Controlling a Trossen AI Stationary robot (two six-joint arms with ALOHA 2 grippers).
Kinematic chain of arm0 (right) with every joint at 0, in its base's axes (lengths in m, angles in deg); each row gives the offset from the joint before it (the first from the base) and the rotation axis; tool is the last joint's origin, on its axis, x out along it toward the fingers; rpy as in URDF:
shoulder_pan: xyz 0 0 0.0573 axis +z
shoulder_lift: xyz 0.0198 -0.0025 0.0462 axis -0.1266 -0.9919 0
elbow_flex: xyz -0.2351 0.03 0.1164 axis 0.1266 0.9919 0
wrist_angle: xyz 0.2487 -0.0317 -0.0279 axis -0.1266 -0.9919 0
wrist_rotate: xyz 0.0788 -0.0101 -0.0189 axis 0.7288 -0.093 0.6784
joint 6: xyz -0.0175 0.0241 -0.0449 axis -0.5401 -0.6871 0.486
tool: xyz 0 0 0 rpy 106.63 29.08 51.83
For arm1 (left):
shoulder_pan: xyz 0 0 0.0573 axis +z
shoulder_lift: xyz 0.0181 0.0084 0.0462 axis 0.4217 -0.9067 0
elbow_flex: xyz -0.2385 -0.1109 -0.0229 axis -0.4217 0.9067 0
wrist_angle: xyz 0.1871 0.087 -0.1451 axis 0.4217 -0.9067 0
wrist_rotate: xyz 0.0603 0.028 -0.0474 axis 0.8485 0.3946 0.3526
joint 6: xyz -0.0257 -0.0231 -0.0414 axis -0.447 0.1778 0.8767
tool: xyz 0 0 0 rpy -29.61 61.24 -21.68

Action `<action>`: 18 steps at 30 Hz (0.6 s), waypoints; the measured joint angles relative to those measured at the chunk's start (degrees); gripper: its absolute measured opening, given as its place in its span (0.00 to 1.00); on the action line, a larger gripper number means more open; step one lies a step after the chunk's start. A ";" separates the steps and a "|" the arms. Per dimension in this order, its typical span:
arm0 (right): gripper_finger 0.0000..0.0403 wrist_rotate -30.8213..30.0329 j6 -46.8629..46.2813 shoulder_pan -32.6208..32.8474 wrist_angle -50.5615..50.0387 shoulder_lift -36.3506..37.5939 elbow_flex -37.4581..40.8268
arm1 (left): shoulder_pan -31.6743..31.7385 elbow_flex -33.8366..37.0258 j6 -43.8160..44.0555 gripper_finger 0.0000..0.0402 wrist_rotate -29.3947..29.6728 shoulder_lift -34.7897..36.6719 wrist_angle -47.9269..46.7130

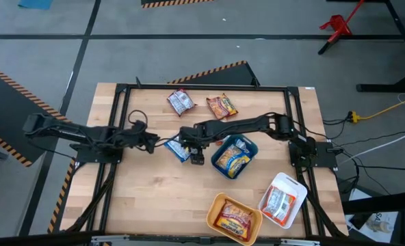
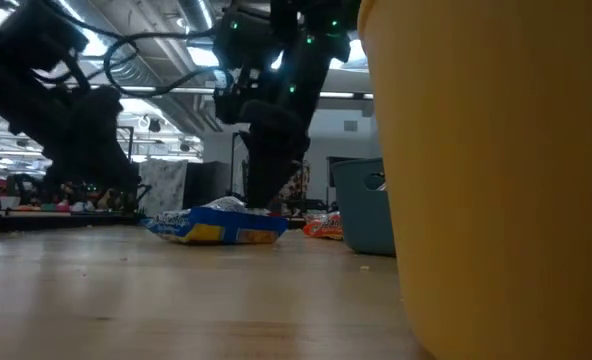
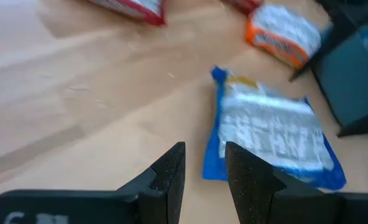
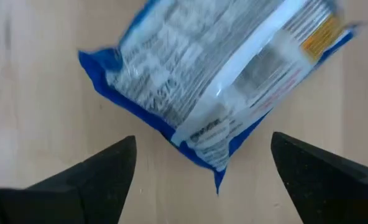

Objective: Sort Maruchan noodles
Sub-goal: Put the blue noodle pack into the green bin

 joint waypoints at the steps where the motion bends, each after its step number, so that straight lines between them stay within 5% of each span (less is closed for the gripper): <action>1: 0.88 0.02 0.08 0.00 -0.29 -0.43 0.01 | 0.86 0.00 -0.73 0.27 -1.54 -1.95 1.48; 18: 0.81 -0.01 -2.06 0.04 6.91 -4.66 0.04 | 7.35 -0.02 -7.26 0.27 -9.67 -17.79 13.07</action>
